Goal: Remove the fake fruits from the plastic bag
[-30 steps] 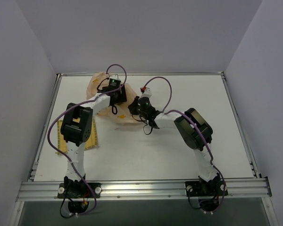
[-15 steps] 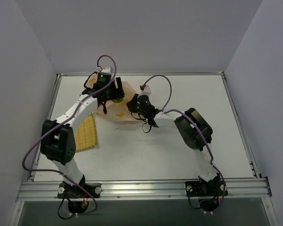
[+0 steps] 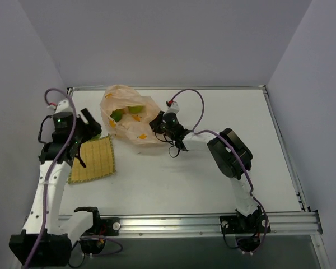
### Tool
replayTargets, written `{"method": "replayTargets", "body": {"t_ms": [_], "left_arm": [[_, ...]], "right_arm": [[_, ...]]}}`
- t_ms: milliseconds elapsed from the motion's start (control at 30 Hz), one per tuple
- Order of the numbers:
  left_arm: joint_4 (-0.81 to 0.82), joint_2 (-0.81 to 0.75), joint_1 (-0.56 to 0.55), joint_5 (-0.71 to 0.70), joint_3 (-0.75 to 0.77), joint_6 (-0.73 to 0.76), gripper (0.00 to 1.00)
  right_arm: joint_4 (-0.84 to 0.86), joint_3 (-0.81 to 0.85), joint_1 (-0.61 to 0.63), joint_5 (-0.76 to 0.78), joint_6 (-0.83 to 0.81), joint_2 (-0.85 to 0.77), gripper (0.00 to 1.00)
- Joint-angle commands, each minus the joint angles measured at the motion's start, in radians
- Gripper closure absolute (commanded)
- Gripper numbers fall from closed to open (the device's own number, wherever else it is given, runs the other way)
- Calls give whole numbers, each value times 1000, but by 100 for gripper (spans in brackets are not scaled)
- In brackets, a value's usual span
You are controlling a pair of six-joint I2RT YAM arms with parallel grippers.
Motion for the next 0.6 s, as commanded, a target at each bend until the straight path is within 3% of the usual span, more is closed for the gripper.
{"method": "replayTargets", "body": {"t_ms": [0,100,167,233,367,567], "left_arm": [[-71,-107,132,-136,-111,-50,67],[-22,-120,251,-156,-235,-93,66],[21,-86,327,-115,-265,-119,66],[61,-66,362,-167,-278,-153,66],[179,44,365,-161,-276,-177,66],[219,191,364,-245,-223,-145,65]], "right_arm": [[28,-10,9,-9,3,-64,100],[13,2,14,-9,-11,-53,100],[-11,22,17,-39,-35,-39,100],[-21,30,17,-58,-38,-18,100],[2,4,17,-79,-45,-18,100],[8,-1,18,-107,-69,-22,100]]}}
